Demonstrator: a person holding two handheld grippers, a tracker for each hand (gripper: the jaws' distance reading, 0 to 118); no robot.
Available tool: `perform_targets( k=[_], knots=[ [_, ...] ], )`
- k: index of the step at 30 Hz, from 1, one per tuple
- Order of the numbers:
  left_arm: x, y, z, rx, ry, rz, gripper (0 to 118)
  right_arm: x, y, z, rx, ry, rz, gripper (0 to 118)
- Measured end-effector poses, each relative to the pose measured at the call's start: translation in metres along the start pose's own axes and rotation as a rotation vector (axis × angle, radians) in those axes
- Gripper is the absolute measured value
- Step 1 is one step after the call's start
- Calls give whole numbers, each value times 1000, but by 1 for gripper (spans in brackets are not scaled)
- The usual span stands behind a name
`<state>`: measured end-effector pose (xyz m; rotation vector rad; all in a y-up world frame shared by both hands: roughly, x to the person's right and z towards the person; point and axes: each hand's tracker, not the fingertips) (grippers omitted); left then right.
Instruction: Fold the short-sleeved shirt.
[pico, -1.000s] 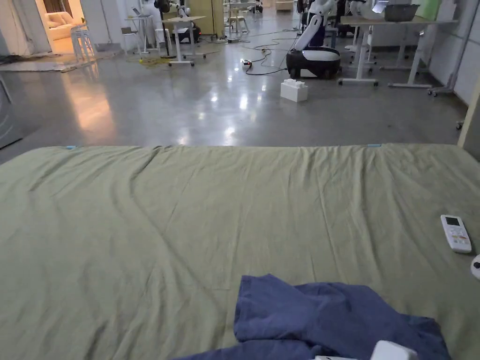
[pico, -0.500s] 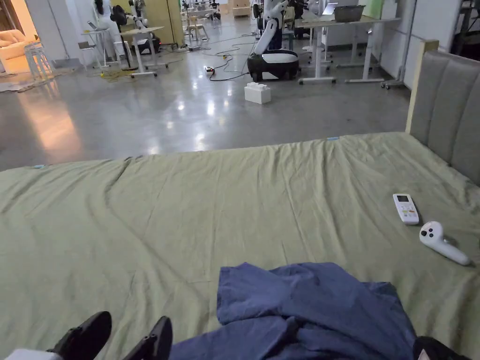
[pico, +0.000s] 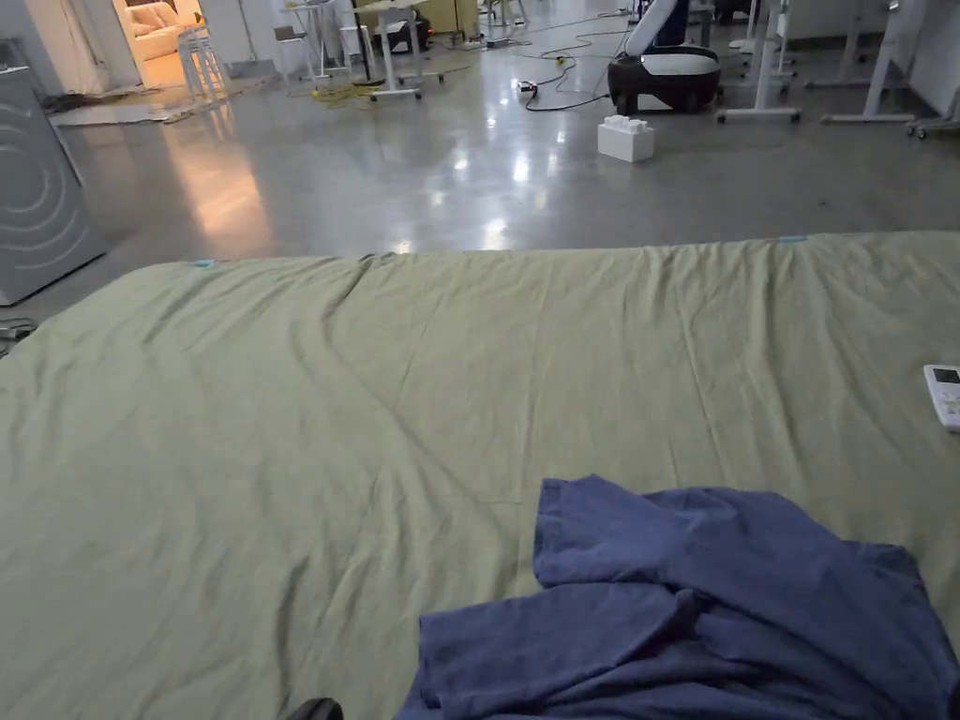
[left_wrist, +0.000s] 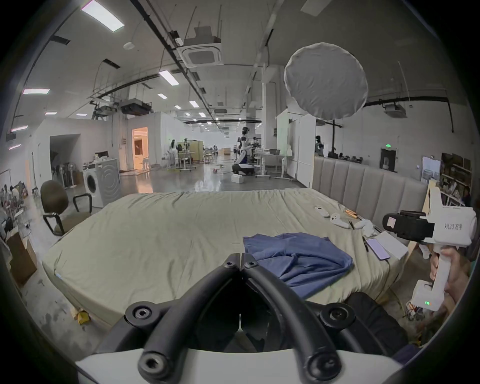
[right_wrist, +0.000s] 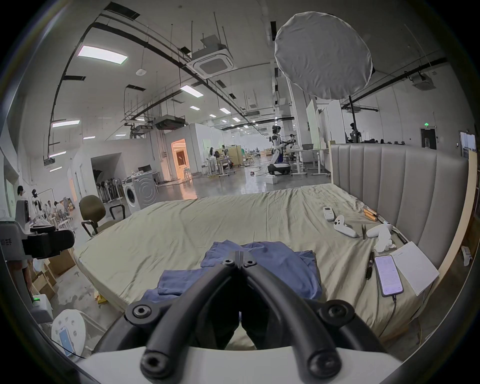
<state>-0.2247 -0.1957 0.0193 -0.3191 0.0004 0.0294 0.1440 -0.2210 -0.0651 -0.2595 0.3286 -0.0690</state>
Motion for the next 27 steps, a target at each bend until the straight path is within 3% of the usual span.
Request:
perform_targets(
  k=[6, 12, 14, 16, 17, 18, 19, 21, 27],
  knots=[
    [-11, -16, -33, -58, -61, 69, 0, 3, -13, 0, -41, 15, -48, 0],
    [-35, -35, -98, -204, -104, 197, 1, 14, -38, 1, -118, -30, -85, 0],
    [-46, -42, -132, -252, -86, 230, 15, 21, -47, 0, -154, -44, -111, 0],
    [-57, -49, -171, -303, -78, 254, 17, 27, -54, -2, -183, -62, -127, 0],
    [-62, -54, -194, -336, -48, 255, 27, 31, -57, -3, -203, -77, -133, 0],
    [-67, -60, -217, -383, -25, 263, 43, 34, -61, -5, -220, -90, -139, 0],
    [-71, -65, -234, -401, -14, 264, 70, 36, -62, -6, -230, -101, -143, 0],
    [-77, -77, -270, -445, -8, 287, 89, 42, -65, -8, -249, -117, -155, 0],
    [-80, -105, -342, -610, 55, 329, 87, 52, -69, -7, -282, -151, -176, 0]
  ],
)
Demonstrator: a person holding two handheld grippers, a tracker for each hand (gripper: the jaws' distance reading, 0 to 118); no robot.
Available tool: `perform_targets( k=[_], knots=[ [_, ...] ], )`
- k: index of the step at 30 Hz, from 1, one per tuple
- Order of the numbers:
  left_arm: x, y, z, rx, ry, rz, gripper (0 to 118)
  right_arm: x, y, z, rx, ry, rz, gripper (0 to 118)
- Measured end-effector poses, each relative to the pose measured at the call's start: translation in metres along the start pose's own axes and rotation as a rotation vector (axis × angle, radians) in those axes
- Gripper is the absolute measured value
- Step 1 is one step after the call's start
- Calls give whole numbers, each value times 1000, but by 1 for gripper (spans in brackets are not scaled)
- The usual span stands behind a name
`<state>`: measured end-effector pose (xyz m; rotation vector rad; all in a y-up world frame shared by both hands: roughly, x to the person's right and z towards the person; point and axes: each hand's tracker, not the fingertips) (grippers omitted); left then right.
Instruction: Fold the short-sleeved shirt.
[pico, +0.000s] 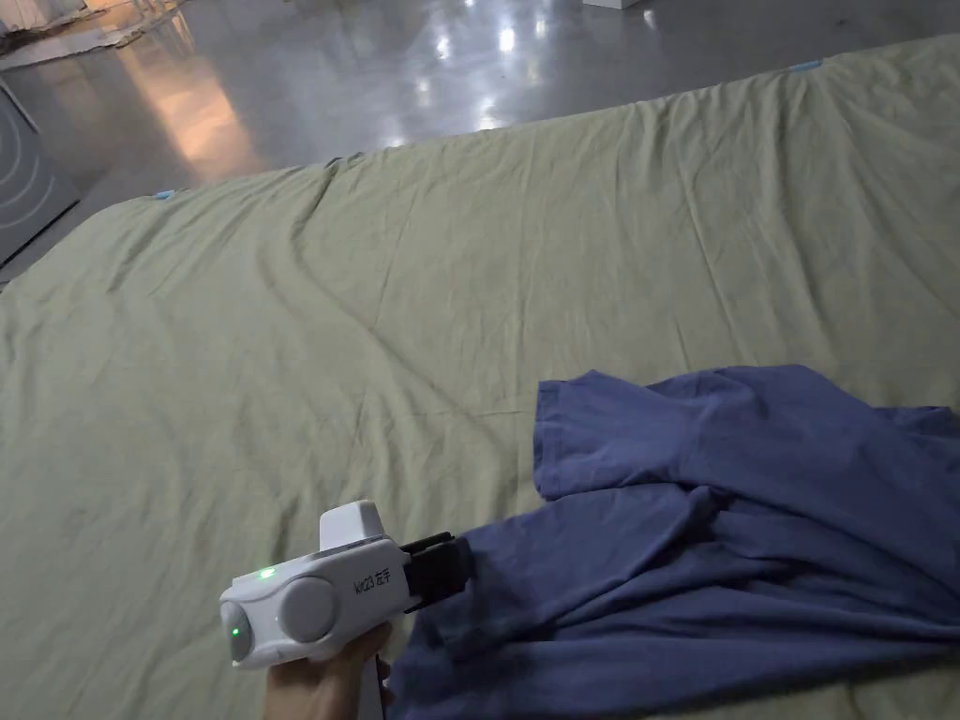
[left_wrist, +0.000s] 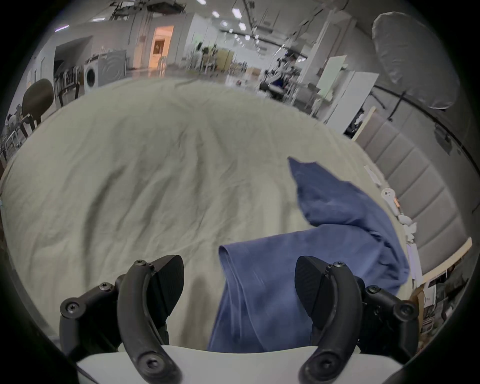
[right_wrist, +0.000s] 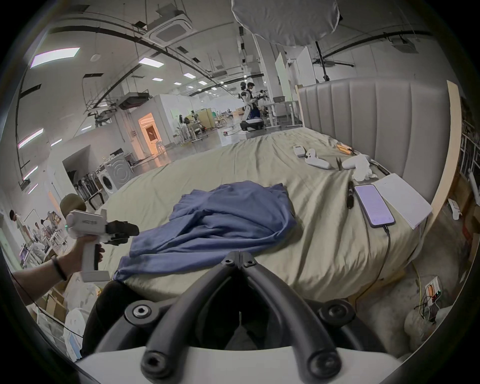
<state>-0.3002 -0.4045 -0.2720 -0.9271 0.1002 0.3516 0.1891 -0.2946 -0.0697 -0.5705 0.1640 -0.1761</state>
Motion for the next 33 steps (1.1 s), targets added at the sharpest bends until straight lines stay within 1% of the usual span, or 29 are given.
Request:
perform_targets(
  k=[1, 2, 3, 6, 8, 10, 13, 16, 17, 18, 20, 21, 22, 23, 24, 25, 26, 27, 29, 32, 33],
  knots=[
    [7, -4, -2, -13, -4, 12, 79, 0, 0, 0, -3, -7, 0, 0],
    [13, -7, -1, 1, 59, -27, 66, 1, -1, 0, -5, -11, -1, 0],
    [18, -9, 0, 19, 76, -69, 57, 2, -2, -1, -7, -12, -4, 0],
    [35, -11, 0, 10, 105, -151, 47, 3, -6, -6, -32, -9, -17, 0],
    [47, -11, 0, -8, 123, -240, 30, 2, -8, -9, -48, -5, -12, 0],
    [59, -11, 0, -23, 124, -289, 13, -1, -7, -11, -51, -2, 0, 0],
    [69, -17, -5, -33, 163, -365, 11, 0, -1, -18, -42, 17, 8, 0],
    [81, -18, -10, -83, 197, -463, 11, -2, 22, -34, -13, 37, 52, 0],
    [83, -15, -18, -122, 207, -513, 11, -2, 34, -43, 2, 49, 80, 0],
    [86, -13, -24, -159, 207, -531, 11, -3, 49, -55, 13, 67, 116, 0],
    [89, -5, -31, -203, 202, -543, 11, -6, 84, -85, 25, 96, 190, 0],
    [87, 0, -33, -217, 196, -527, 11, -7, 103, -107, 8, 119, 229, 3],
    [86, 4, -34, -229, 189, -506, 11, -9, 119, -130, -10, 135, 254, 17],
    [84, 7, -34, -238, 180, -485, 10, -9, 136, -159, -41, 152, 286, 37],
    [81, 8, -34, -242, 171, -487, 10, -10, 151, -188, -81, 166, 307, 58],
    [78, 9, -34, -244, 164, -490, 11, -10, 162, -212, -87, 170, 304, 86],
    [77, 9, -33, -246, 154, -492, 10, -10, 173, -242, -112, 171, 292, 99],
    [74, 10, -33, -245, 144, -485, 10, -9, 183, -274, -172, 178, 284, 101],
    [69, 10, -33, -239, 126, -463, 10, -6, 193, -336, -302, 159, 279, 100],
    [64, 17, -34, -257, 98, -424, 10, 0, 190, -401, -401, 109, 259, 100],
    [62, 20, -34, -275, 89, -404, 10, 3, 184, -423, -437, 77, 251, 100]
  ],
)
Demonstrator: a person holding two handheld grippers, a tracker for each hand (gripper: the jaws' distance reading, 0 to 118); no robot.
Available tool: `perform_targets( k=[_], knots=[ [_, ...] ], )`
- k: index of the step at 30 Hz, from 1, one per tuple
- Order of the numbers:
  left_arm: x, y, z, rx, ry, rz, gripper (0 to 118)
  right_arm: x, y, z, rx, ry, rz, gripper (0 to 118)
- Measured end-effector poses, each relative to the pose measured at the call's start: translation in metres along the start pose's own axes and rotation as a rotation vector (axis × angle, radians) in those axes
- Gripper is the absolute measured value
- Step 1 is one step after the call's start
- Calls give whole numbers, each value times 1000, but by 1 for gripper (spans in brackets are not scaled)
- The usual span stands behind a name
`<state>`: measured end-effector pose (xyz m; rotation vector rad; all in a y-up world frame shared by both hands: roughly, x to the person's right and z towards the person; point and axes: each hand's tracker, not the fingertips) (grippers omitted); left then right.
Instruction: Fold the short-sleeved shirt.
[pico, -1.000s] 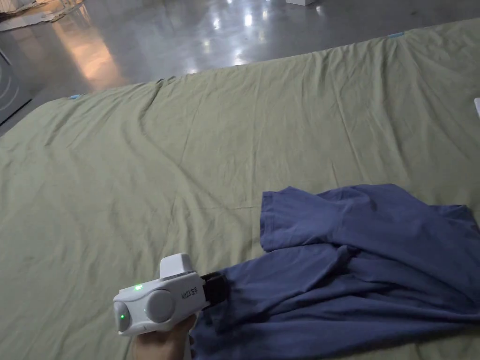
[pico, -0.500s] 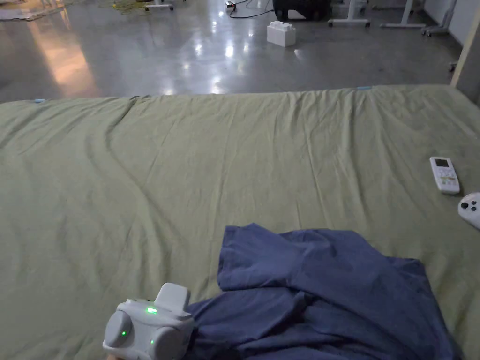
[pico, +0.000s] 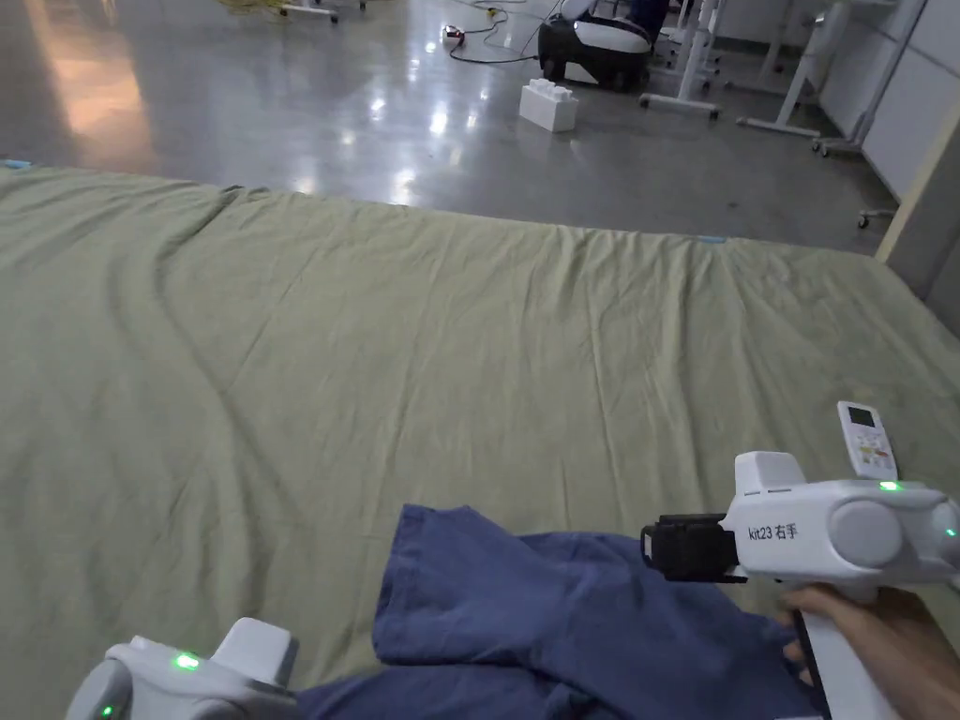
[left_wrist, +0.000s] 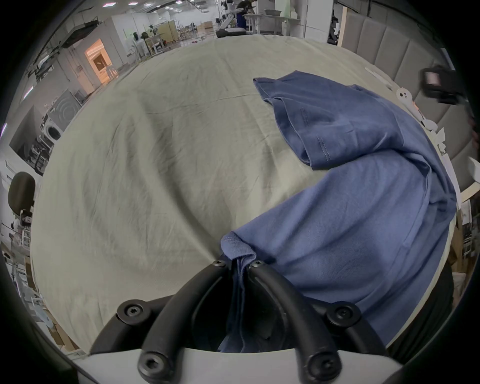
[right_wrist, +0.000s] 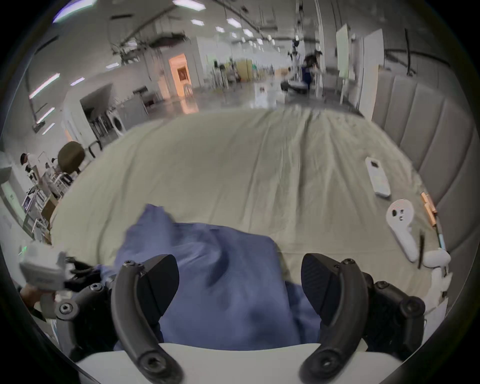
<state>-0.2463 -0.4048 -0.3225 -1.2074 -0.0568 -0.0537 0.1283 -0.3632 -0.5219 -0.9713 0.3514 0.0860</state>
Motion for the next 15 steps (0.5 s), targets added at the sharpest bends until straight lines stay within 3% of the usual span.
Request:
perform_targets(
  k=[3, 5, 7, 9, 10, 11, 15],
  knots=[
    [-5, 3, 0, -17, -21, 31, 10, 4, -5, -38, -123, -140, -11, 99],
    [-3, 4, 0, -16, -13, 17, 10, 2, -17, -39, -137, -106, 3, 82],
    [-3, 4, 0, -16, -10, 11, 10, -6, -22, -27, -66, -109, 18, 72],
    [-2, 2, 0, -9, -5, 13, 10, -6, -22, -21, -69, -61, -6, 41],
    [-2, 1, 0, -4, -3, 12, 10, -7, -23, -19, -64, -30, -18, 17],
    [-2, -1, 1, 3, -3, 12, 10, -11, -21, -14, -55, -19, -17, 8],
    [-16, -11, 12, 69, -75, 5, 10, -20, -21, 27, 57, -26, -3, 8]
  ],
)
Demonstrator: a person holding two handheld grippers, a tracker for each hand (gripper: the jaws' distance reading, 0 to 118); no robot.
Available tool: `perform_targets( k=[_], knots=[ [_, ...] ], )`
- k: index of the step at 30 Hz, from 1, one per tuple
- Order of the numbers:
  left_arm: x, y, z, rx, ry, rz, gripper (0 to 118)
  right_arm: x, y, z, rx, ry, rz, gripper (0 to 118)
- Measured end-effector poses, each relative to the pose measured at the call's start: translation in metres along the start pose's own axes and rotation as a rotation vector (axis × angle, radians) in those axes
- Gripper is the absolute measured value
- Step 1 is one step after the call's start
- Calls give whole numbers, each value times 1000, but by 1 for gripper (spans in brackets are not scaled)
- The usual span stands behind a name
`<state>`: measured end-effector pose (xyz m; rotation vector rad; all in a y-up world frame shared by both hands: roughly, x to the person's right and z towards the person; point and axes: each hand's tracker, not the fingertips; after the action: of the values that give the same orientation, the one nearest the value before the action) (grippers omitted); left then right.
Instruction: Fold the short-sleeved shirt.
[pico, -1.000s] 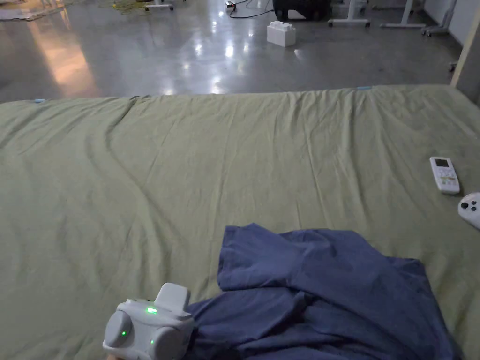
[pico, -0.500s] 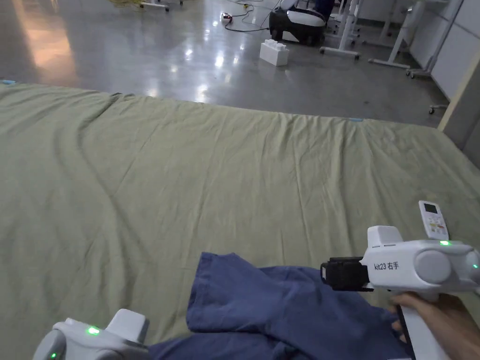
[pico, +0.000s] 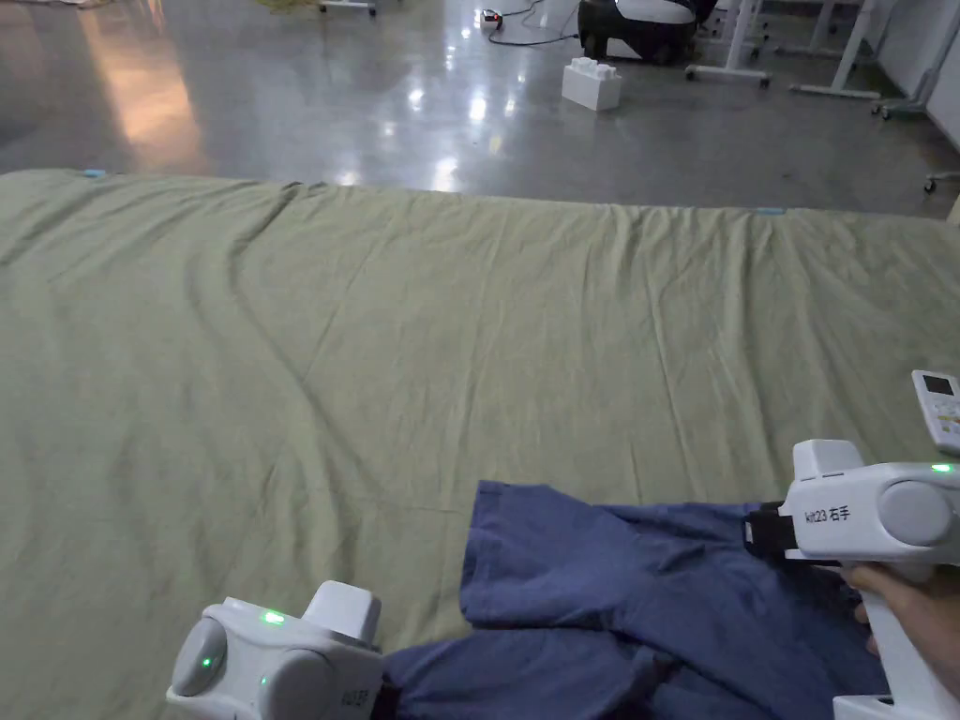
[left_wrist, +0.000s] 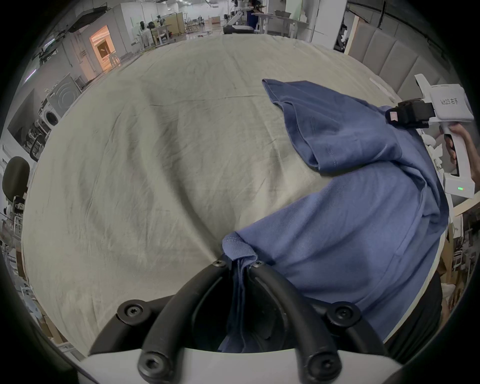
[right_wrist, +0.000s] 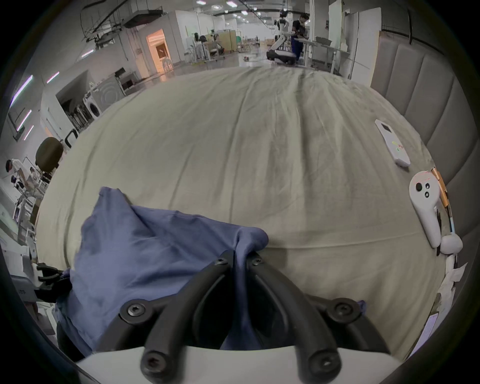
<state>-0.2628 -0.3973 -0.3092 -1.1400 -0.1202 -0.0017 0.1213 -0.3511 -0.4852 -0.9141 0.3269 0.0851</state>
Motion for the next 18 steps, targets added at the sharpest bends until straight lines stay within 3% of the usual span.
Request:
perform_targets(
  k=[2, 6, 8, 11, 18],
  knots=[
    [-9, -3, 23, 15, -14, 34, 10, -1, 4, 33, 54, 16, 18, 8],
    [-23, -15, 113, 300, -118, 189, 10, 0, 18, 134, 248, 16, 79, 8],
    [-25, -18, 157, 429, -149, 174, 10, 3, 22, 181, 340, 5, 87, 8],
    [-24, -24, 238, 586, -128, 149, 10, 15, 28, 261, 476, -5, 24, 7],
    [-32, 2, 379, 883, -38, 124, 9, 25, 52, 403, 748, -55, -9, 6]
  ],
)
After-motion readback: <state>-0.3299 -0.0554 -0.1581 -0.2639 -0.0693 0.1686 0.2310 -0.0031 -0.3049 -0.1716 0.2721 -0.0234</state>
